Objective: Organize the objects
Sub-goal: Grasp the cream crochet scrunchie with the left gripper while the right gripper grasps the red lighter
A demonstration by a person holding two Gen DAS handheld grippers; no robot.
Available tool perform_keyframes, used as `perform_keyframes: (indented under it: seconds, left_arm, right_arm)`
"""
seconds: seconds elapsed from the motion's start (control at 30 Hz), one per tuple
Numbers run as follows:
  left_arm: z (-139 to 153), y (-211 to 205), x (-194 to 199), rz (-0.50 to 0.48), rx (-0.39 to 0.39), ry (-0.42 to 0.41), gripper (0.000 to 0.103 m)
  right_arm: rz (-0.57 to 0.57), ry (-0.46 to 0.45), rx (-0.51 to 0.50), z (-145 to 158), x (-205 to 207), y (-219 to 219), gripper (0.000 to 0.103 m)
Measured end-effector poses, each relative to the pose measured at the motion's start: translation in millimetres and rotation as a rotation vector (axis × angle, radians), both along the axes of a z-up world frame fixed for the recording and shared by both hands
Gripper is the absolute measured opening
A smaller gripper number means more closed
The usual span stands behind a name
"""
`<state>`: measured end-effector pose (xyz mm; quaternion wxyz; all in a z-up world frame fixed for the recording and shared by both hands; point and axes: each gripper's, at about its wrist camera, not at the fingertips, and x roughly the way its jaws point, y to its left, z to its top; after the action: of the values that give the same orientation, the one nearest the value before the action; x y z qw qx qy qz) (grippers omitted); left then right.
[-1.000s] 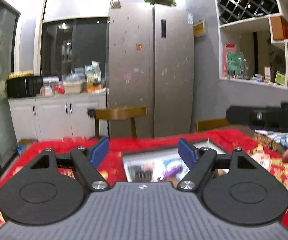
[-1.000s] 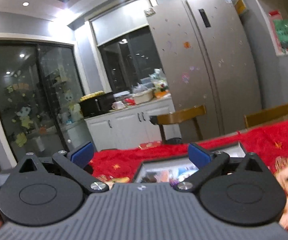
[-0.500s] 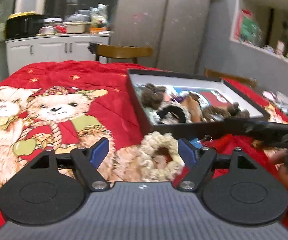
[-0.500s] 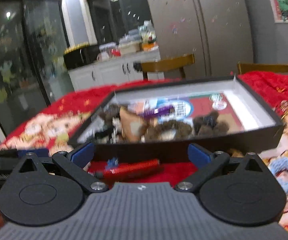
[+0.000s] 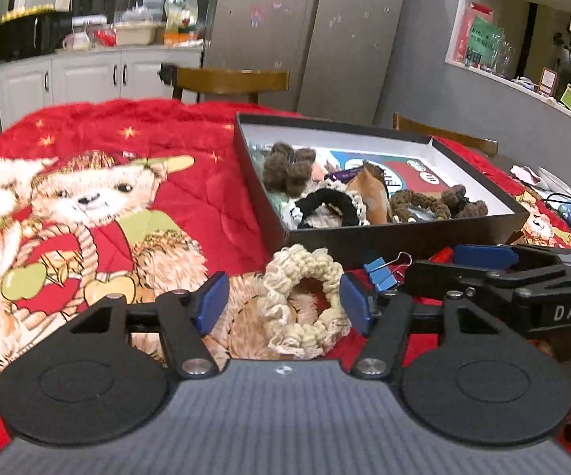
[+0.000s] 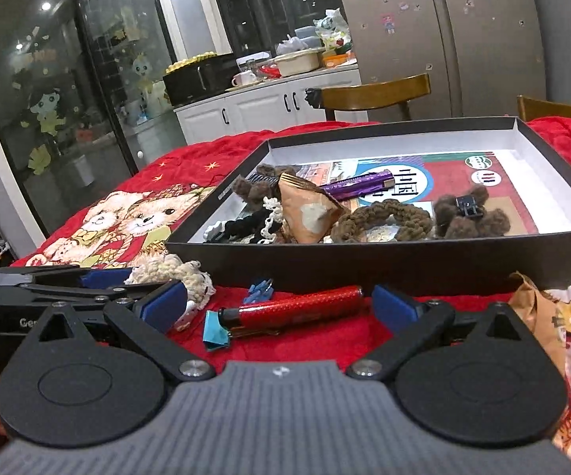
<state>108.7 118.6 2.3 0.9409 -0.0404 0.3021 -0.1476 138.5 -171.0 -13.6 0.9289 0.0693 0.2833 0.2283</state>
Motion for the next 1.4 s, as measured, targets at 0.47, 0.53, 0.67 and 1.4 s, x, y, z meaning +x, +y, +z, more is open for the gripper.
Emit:
perform_keyframes:
  seconds: [0.47, 0.53, 0.67, 1.4]
  left_arm:
    - [-5, -10, 5, -0.046, 0.038, 0.029, 0.067]
    - [-5, -12, 5, -0.047, 0.055, 0.026, 0.066]
    - [-7, -17, 3, -0.049, 0.101, 0.011, 0.064]
    - [-8, -25, 0, -0.067, 0.163, -0.025, 0.033]
  right_arm:
    - [0.007, 0.058, -0.042, -5, 7, 5, 0.102]
    - [0.006, 0.057, -0.043, -5, 6, 5, 0.101]
    - [-0.005, 0.055, -0.047, -5, 6, 4, 0.099]
    - [-0.06, 0.041, -0.122, -4, 5, 9, 0.085]
